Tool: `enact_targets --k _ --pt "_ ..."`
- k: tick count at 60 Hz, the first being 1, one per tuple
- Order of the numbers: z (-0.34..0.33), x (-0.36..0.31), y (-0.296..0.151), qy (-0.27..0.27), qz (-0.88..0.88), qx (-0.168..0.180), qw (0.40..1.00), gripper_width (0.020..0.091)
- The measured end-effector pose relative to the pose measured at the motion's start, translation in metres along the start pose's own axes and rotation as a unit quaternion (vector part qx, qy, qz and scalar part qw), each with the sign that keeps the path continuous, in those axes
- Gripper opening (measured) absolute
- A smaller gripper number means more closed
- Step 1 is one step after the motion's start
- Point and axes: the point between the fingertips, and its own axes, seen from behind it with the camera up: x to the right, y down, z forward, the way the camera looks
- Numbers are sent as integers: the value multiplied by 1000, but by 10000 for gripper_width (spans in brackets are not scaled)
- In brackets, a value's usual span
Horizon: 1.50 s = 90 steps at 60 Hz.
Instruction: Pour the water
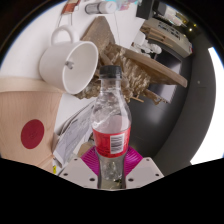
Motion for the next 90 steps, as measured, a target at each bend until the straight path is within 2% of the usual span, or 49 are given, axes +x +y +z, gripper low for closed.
enact_targets --k 7,12,22,28,32,35,45,55,60,67,69,73,74,77,87,90 --pt "-6 2 11 -33 152 -13 988 264" --pt "-15 -2 21 -84 311 -19 947 265" --pt "-28 -15 18 -160 582 -3 797 268" --pt "-31 -36 8 -207 693 27 690 268" --pt "-30 -54 3 -221 730 39 646 269" --pt "-29 -66 -3 -226 744 57 626 270" --pt "-31 -106 -27 -250 772 79 580 272" --pt "-31 -117 -32 -239 784 92 566 287" --pt "-33 -119 -30 -237 792 91 555 349" --pt "-37 -122 -26 -243 797 78 548 491" --pt "-40 -123 -24 -248 797 69 547 583" --pt "-48 -122 -18 -258 799 51 540 838" --pt "-51 -121 -15 -259 801 47 538 867" --pt "-63 -115 -8 -263 804 35 532 841" --pt "-142 -94 17 -287 797 -33 531 851" --pt "-174 -80 20 -287 796 -40 532 854"
